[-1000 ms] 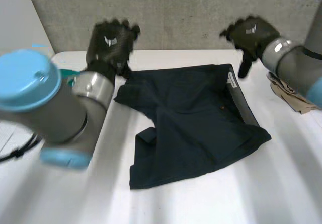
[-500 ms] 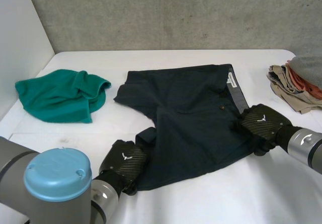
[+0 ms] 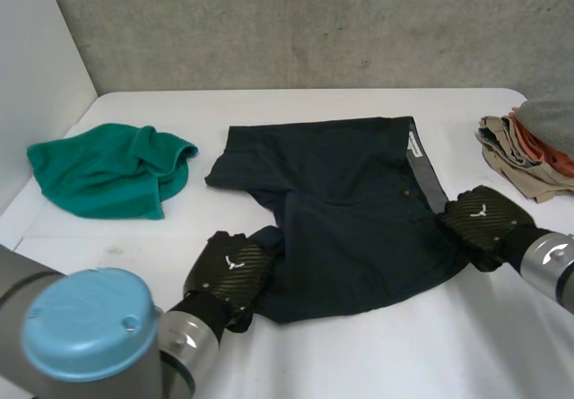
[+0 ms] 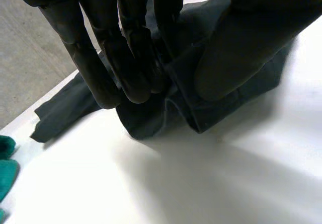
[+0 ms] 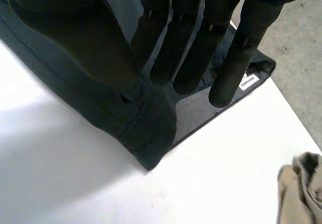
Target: Fold the laundry.
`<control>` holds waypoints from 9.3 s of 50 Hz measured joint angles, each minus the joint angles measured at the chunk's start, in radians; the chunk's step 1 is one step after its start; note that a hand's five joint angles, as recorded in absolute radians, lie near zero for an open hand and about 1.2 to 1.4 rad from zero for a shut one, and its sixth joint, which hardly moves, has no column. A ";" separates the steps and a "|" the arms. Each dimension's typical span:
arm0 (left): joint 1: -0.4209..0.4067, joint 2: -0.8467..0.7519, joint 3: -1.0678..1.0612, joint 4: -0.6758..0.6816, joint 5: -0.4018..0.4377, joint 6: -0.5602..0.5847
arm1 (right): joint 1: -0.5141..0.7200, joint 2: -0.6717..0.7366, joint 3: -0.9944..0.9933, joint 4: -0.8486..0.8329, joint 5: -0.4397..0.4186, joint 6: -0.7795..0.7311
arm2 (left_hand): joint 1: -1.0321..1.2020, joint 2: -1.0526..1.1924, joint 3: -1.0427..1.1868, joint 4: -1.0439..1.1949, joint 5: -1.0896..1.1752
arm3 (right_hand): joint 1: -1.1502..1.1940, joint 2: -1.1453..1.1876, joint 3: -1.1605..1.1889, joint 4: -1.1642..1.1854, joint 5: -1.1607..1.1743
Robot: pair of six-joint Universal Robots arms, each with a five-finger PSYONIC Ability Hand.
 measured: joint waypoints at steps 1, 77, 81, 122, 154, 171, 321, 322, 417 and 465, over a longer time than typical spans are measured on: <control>0.000 0.023 -0.002 -0.030 0.001 0.003 | -0.001 -0.028 -0.004 0.043 0.011 -0.006 | 0.000 0.000 0.000 0.000 0.000 | 0.000 0.000 0.000 0.000 0.000; 0.095 -0.124 0.491 -0.239 0.053 0.011 | 0.135 0.063 -0.373 0.327 0.212 0.055 | 0.000 0.004 0.005 0.004 0.033 | -0.021 0.003 0.004 0.003 0.008; 0.114 -0.229 0.605 -0.155 0.027 0.029 | 0.160 0.144 -0.466 0.260 0.251 0.106 | 0.000 0.004 0.005 0.005 0.033 | -0.021 0.003 0.004 0.003 0.010; 0.141 -0.241 0.455 0.192 0.031 -0.095 | 0.137 0.235 -0.410 0.125 0.327 0.376 | -0.952 -0.988 -0.977 -0.993 -0.928 | -0.910 -0.963 -0.941 -0.952 -0.926; 0.144 -0.103 0.283 0.227 0.032 -0.157 | 0.054 0.191 -0.316 -0.198 0.373 -0.049 | -0.952 -0.988 -0.977 -0.993 -0.928 | -0.054 -0.012 0.003 0.001 -0.013; 0.143 -0.095 0.307 0.228 0.023 -0.157 | 0.526 0.331 -0.291 -0.333 -0.039 -0.132 | -0.952 -0.988 -0.977 -0.993 -0.928 | -0.909 -0.961 -0.964 -0.972 -0.958; 0.106 -0.051 0.628 -0.157 0.579 -0.418 | -0.472 0.796 -1.234 -0.352 -0.248 0.784 | -0.926 -0.986 -0.978 -0.990 -0.928 | -0.167 -0.053 -0.044 0.006 -0.072; 0.106 -0.056 0.628 -0.157 0.579 -0.418 | -0.483 0.828 -1.241 -0.352 -0.274 0.783 | -0.926 -0.986 -0.978 -0.990 -0.928 | -0.167 -0.053 -0.044 0.007 -0.065; 0.648 -0.647 0.839 0.271 0.255 0.212 | 0.198 0.104 -0.021 -0.320 0.104 0.299 | -0.005 -0.011 -0.011 0.000 -0.018 | -0.908 -0.971 -0.969 -0.983 -0.964; 0.155 0.255 0.139 0.121 0.175 -0.168 | 0.298 0.220 -0.236 -0.101 0.072 0.910 | -0.005 0.001 -0.001 0.004 -0.018 | -0.908 -0.971 -0.969 -0.983 -0.964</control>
